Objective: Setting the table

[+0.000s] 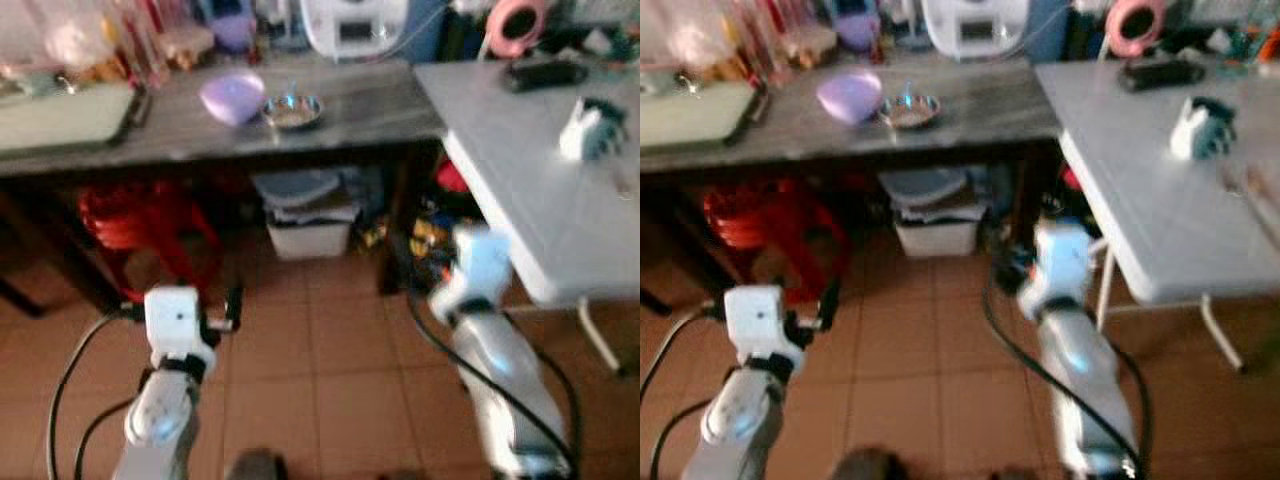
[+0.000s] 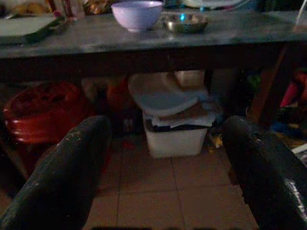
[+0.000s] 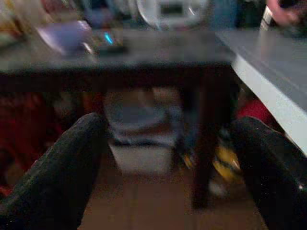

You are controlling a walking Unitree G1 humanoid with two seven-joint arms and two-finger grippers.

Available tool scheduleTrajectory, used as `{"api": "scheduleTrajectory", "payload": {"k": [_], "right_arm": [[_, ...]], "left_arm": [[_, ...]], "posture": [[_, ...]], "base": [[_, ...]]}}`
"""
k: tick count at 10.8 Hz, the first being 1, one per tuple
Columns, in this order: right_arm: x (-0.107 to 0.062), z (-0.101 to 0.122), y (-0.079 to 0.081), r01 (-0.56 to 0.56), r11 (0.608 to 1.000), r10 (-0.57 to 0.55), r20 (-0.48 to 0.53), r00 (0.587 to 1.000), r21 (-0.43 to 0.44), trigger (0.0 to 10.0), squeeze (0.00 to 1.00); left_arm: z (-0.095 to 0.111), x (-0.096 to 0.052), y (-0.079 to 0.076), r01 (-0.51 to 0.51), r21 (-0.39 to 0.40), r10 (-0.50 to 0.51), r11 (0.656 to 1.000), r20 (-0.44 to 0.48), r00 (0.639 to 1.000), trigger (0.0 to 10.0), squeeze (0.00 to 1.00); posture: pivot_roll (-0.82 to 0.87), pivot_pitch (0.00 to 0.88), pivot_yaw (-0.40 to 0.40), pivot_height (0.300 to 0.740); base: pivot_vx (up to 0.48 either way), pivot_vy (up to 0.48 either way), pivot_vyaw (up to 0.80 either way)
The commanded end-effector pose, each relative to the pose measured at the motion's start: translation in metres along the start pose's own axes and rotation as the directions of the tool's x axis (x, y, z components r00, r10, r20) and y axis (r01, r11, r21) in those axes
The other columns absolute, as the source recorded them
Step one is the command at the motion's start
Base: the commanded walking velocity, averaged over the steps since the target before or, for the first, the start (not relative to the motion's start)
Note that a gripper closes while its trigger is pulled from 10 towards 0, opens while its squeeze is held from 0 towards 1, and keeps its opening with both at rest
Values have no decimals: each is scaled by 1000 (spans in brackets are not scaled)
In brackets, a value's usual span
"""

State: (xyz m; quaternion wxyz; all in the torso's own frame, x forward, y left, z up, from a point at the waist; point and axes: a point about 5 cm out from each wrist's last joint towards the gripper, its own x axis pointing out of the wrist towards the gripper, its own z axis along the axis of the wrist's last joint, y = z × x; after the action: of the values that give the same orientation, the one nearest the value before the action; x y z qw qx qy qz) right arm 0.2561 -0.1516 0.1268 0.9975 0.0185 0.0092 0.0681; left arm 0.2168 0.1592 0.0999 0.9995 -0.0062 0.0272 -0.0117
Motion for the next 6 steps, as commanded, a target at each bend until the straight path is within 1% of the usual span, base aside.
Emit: {"api": "scheduleTrajectory", "payload": {"k": [1,2,3,5,6], "right_arm": [[-2,6,-4,23,1000,-23,21,999,2,10000,0],[-2,5,-6,34,999,-34,16,999,7,10000,0],[1,5,-7,40,999,-40,16,999,17,10000,0],[2,8,-2,27,999,-27,21,999,25,10000,0],[3,9,0,17,1000,-18,24,1000,26,10000,0]], "left_arm": [[4,-1,4,-21,7,20,1000,13,1000,10000,0],[5,-1,4,-20,10,20,1000,14,1000,10000,0],[6,1,0,-3,16,3,1000,15,1000,10000,0],[7,3,-2,15,28,-15,999,13,1000,10000,0],[6,5,-2,19,32,-19,999,7,1000,10000,0]], "posture": [[-4,84,33,740],[-4,85,35,740],[-3,83,36,740],[-2,80,40,740],[-4,81,44,740]], "base": [[0,-472,0],[0,-472,0],[0,-465,0],[0,-433,0],[266,-398,0]]}}
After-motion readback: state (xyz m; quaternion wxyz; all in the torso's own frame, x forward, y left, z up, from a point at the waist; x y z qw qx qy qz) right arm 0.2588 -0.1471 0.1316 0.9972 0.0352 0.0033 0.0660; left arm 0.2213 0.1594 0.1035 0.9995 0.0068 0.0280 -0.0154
